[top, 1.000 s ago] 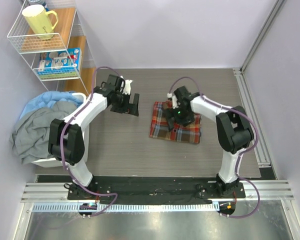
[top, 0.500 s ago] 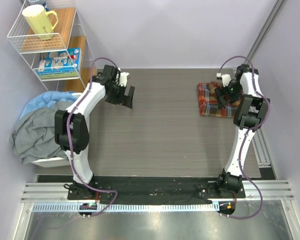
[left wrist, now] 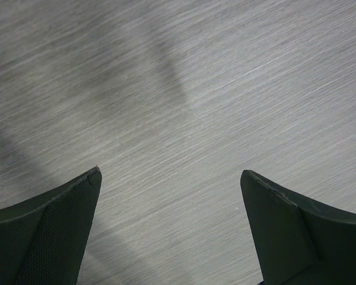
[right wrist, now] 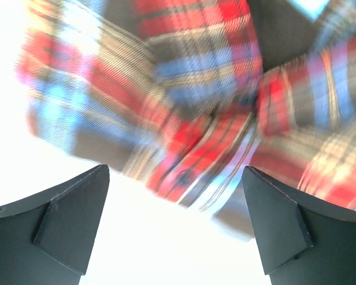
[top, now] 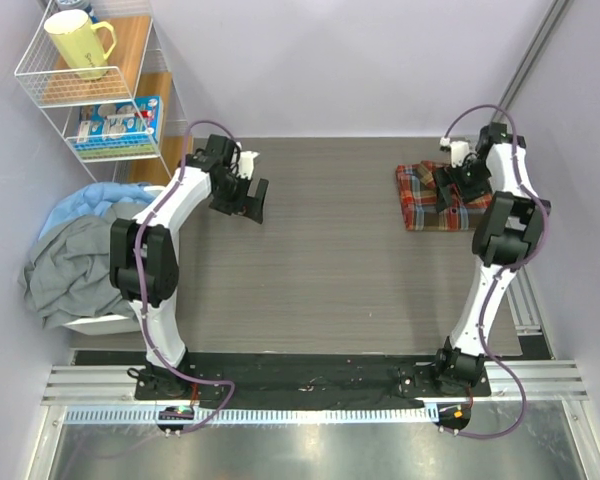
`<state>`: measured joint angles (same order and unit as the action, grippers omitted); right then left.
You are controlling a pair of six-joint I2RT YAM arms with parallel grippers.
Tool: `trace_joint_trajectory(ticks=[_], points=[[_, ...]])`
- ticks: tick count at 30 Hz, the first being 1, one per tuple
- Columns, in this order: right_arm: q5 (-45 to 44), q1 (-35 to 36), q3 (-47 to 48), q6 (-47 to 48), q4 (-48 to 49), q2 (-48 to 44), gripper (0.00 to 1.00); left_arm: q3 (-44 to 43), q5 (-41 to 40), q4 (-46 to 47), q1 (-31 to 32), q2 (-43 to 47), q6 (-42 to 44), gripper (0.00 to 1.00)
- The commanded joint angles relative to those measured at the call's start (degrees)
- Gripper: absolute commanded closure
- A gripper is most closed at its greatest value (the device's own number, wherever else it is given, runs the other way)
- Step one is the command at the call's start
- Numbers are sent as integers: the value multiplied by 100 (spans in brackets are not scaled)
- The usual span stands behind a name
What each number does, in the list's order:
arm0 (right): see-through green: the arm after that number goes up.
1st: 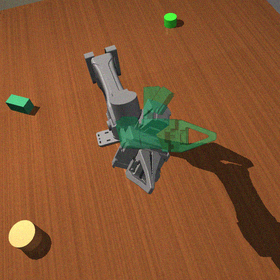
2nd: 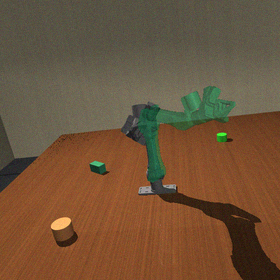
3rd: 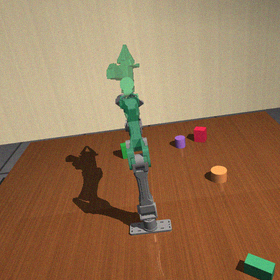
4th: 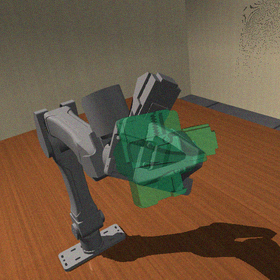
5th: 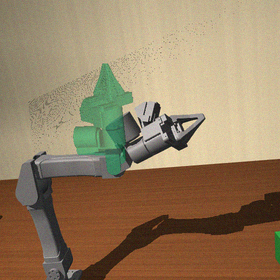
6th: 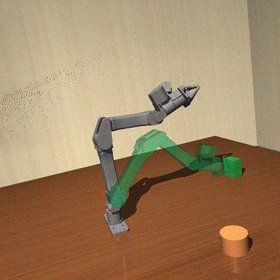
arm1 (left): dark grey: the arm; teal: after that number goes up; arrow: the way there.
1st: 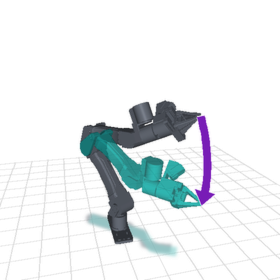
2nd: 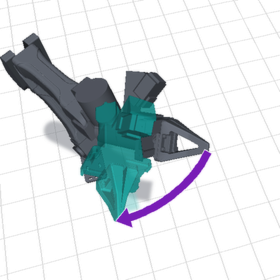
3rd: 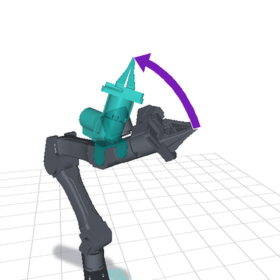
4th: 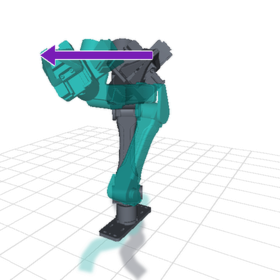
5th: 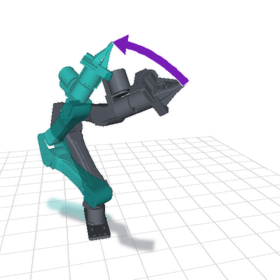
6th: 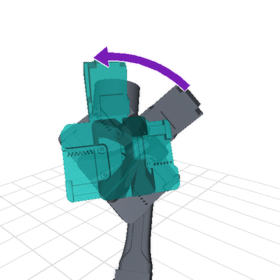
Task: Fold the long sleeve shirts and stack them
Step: Neatly place the folded shirt to the corner
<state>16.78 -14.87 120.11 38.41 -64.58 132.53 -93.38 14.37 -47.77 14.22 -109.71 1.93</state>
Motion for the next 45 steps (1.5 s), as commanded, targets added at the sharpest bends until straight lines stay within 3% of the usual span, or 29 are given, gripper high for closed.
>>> trace_joint_trajectory(ticks=[1, 9, 18, 27, 36, 41, 45], points=[[177, 20, -1312, -1537, 1059, -1668, 0, 145, 110, 145, -68, 468, -131, 0], [-622, 186, -3492, -2391, 2080, -2398, 0, -250, 540, 66, -103, 617, -158, 0], [-1352, 450, -4189, -2918, 3205, -2091, 0, -435, 444, -127, -121, 951, -150, 0], [-1529, 450, -3083, -3578, 3961, -854, 0, -479, 277, -382, -279, 908, 8, 0], [-1396, 521, -1404, -3701, 3891, 141, 0, -514, 197, -584, -358, 908, 202, 0], [-1196, 529, -1262, -3429, 3655, -165, 0, -584, 575, -629, -350, 1074, 299, 0], [-738, 529, -1727, -3148, 3408, -1131, 0, -602, 558, -550, -323, 1075, 106, 0]])
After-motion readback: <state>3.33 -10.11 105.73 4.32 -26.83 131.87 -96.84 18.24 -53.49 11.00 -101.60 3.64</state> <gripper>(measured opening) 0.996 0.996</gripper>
